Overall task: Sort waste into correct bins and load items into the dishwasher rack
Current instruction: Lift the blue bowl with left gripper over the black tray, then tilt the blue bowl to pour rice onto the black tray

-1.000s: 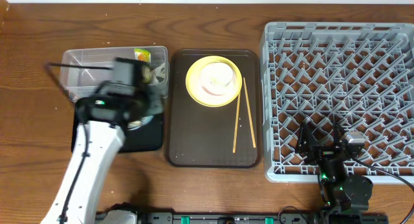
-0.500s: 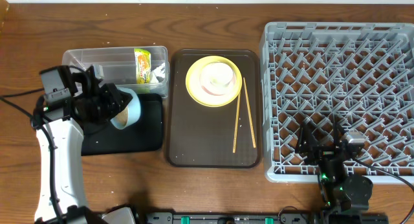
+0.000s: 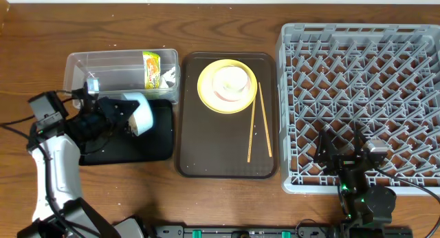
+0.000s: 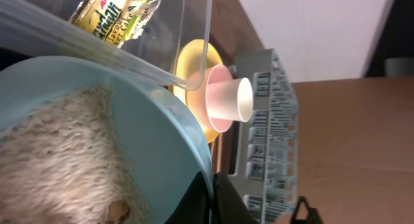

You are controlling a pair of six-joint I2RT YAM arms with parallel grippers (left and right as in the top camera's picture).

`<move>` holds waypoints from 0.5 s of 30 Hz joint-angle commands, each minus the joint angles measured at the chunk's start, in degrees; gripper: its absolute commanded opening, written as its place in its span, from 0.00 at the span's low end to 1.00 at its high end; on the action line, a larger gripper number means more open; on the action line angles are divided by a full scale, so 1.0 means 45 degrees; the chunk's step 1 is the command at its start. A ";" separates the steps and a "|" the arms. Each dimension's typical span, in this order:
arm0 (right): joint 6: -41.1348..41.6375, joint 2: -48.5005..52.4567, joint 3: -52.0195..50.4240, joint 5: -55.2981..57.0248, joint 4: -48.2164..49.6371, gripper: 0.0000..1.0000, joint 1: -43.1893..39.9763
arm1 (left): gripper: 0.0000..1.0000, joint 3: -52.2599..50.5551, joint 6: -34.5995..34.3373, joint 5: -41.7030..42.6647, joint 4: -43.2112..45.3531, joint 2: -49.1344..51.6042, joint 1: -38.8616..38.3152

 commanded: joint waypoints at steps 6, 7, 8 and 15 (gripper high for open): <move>0.0126 -0.0068 -0.0044 -0.0044 -0.0015 0.99 0.0015 | 0.06 -0.0044 0.0194 0.3181 0.0340 0.0933 0.1277; 0.0126 -0.0068 -0.0044 -0.0044 -0.0015 0.99 0.0015 | 0.06 -0.0044 0.0194 0.3313 0.0335 0.1054 0.1389; 0.0126 -0.0068 -0.0044 -0.0044 -0.0015 0.99 0.0015 | 0.06 -0.0044 0.0189 0.3541 0.0330 0.1195 0.1486; 0.0126 -0.0068 -0.0044 -0.0049 -0.0015 0.99 0.0015 | 0.06 -0.0049 0.0189 0.4328 0.0340 0.1962 0.1632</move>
